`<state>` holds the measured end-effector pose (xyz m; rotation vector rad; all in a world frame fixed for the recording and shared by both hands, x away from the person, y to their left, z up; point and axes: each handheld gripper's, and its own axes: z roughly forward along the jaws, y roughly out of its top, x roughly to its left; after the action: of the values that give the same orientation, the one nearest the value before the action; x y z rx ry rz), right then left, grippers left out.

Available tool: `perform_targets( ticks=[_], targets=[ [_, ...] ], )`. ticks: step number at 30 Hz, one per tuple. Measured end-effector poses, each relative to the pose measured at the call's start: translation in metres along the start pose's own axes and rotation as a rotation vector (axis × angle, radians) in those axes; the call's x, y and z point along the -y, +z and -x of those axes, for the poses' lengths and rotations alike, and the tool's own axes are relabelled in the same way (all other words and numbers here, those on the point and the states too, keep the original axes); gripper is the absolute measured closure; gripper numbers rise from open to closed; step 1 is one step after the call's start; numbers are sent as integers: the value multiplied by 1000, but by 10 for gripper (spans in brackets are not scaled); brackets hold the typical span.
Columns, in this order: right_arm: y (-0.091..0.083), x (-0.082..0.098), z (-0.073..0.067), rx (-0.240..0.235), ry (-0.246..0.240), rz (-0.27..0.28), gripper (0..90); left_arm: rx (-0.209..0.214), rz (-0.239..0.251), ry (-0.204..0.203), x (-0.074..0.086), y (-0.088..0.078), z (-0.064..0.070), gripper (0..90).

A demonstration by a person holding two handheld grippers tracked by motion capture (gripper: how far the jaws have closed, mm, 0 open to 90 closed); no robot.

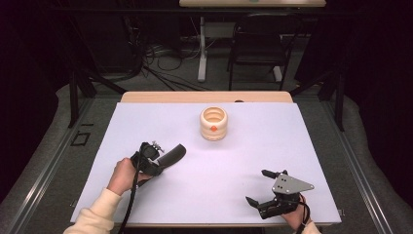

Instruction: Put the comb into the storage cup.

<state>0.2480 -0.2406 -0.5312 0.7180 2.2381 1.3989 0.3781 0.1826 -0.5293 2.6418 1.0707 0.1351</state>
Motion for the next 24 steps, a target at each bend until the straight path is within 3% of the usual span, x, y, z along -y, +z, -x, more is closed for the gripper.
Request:
perform_targets(
  ticks=[13, 24],
  targets=[
    [-1, 0, 1, 5, -2, 0, 1, -14, 37, 16, 2, -4, 1, 721],
    [-1, 0, 1, 6, -2, 0, 0, 0, 79, 27, 6, -12, 2, 722]
  ],
)
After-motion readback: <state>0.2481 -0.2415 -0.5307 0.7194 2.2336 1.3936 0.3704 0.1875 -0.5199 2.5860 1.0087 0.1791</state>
